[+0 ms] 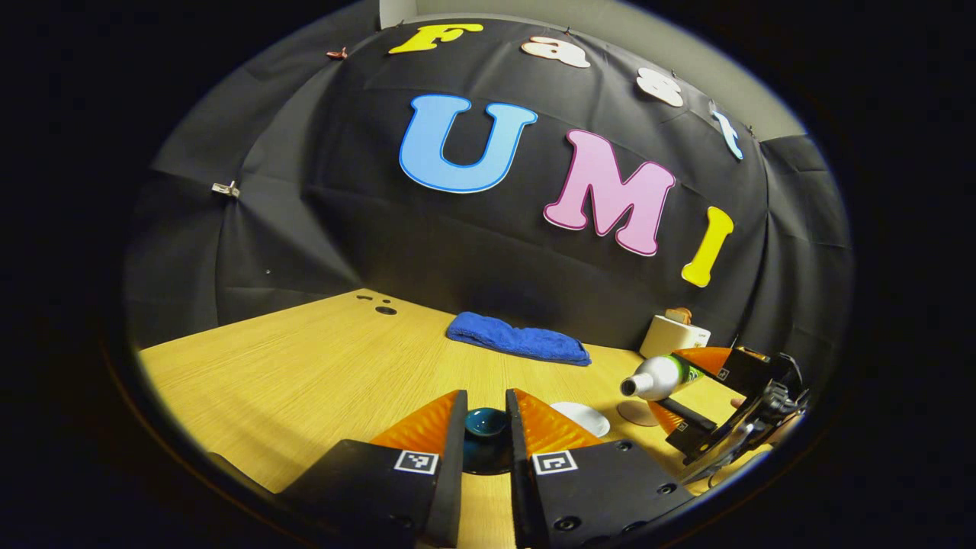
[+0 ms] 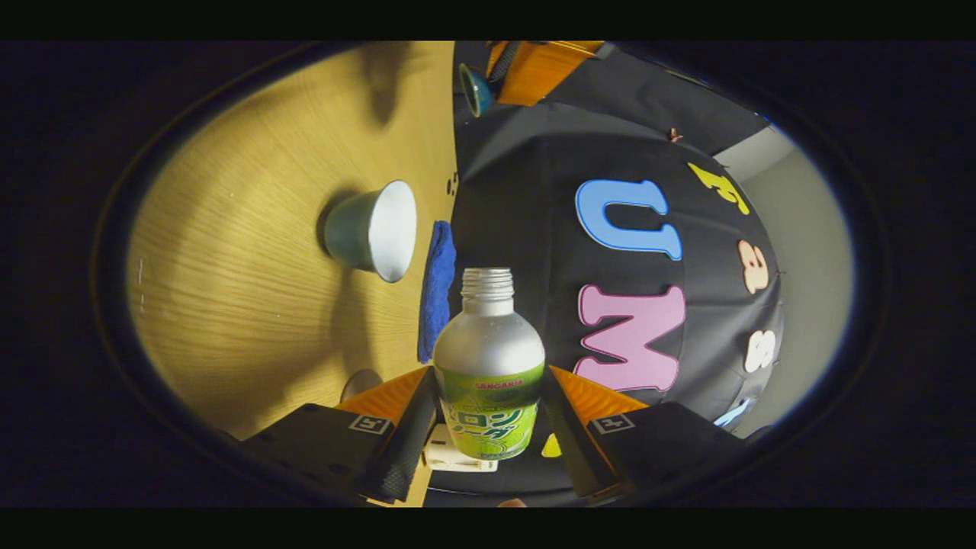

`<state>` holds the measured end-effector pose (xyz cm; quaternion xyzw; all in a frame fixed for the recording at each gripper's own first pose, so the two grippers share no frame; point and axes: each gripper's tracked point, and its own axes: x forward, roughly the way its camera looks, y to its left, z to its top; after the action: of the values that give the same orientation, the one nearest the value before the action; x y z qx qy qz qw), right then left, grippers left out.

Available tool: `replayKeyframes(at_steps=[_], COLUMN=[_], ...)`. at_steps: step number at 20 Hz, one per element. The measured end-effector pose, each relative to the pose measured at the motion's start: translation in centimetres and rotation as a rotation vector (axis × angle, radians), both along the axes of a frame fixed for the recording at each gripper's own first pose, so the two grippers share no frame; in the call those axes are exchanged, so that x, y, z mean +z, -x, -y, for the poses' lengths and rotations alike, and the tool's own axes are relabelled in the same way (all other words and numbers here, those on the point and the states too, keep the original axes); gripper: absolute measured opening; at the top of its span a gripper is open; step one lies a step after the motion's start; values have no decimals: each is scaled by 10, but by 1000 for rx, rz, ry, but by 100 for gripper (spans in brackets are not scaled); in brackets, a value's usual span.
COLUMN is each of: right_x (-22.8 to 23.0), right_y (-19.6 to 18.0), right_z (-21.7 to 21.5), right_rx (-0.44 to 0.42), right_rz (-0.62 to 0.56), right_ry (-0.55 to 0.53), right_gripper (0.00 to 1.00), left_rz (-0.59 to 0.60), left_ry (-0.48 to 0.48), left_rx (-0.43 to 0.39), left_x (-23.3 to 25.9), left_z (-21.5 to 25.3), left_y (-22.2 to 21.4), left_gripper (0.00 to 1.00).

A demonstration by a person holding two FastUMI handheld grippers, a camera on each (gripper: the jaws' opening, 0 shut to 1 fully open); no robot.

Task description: Open the teacup lid with one hand, grasp the water bottle and pour water into the teacup with the other hand; after pouring, place the water bottle on the coaster and then close the teacup lid.

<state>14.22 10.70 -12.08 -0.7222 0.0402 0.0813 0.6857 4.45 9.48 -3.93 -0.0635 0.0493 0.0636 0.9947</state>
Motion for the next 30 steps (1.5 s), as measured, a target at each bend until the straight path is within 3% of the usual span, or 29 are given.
replayKeyframes(at_steps=[10,22,27,28,30], right_x=[-15,2,11,13,15], right_y=[-6,-11,-15,-15,-15], right_z=[2,0,-2,-3,-4], right_rx=[-3,27,51,53,60], right_rz=[-55,-12,25,31,41], right_ry=[122,235,286,296,318], right_gripper=[79,76,79,76,82], left_rz=[-9,-10,-15,-15,-15], left_ry=[11,9,14,14,13], left_rx=[-11,-11,-13,-13,-15], left_x=[-2,-2,-4,-4,-3], left_z=[3,2,3,2,3], left_y=[-1,-1,-2,-2,-2], left_gripper=[31,30,30,30,31])
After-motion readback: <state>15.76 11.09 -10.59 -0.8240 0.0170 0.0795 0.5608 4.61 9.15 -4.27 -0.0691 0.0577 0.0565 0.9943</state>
